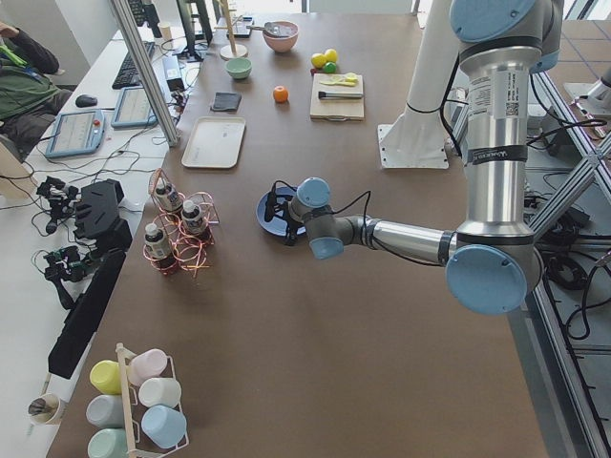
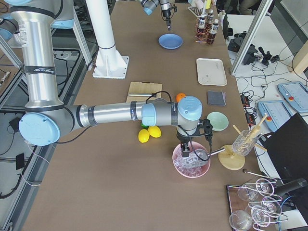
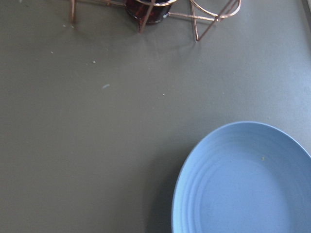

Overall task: Pick orange to plate
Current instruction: 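Reach the left gripper to the blue plate's rim and grip it, then slide the blue plate to table center with left gripper while right arm reaches in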

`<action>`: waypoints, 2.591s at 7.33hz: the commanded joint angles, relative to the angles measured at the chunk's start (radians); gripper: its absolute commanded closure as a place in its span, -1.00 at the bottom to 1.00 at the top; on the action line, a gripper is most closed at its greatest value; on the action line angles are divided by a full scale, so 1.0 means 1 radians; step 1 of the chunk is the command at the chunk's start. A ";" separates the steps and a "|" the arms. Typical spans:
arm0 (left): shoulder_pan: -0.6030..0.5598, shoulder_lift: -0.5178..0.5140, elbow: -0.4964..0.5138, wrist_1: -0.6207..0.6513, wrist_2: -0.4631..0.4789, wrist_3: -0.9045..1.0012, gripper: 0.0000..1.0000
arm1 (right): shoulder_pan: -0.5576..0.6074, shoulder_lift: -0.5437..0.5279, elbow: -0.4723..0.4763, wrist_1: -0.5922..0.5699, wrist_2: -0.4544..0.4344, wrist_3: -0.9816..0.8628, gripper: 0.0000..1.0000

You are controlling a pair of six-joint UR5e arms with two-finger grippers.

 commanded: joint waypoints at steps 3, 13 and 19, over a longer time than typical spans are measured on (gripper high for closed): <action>0.075 -0.061 0.153 -0.125 0.074 0.004 -0.93 | -0.001 0.003 -0.001 0.000 0.000 0.002 -1.00; 0.003 -0.080 0.117 -0.134 -0.088 -0.160 1.00 | -0.001 -0.007 -0.006 0.000 0.000 0.000 -1.00; 0.101 -0.397 -0.086 0.463 0.087 -0.226 1.00 | -0.010 -0.014 0.019 0.003 -0.004 -0.002 -1.00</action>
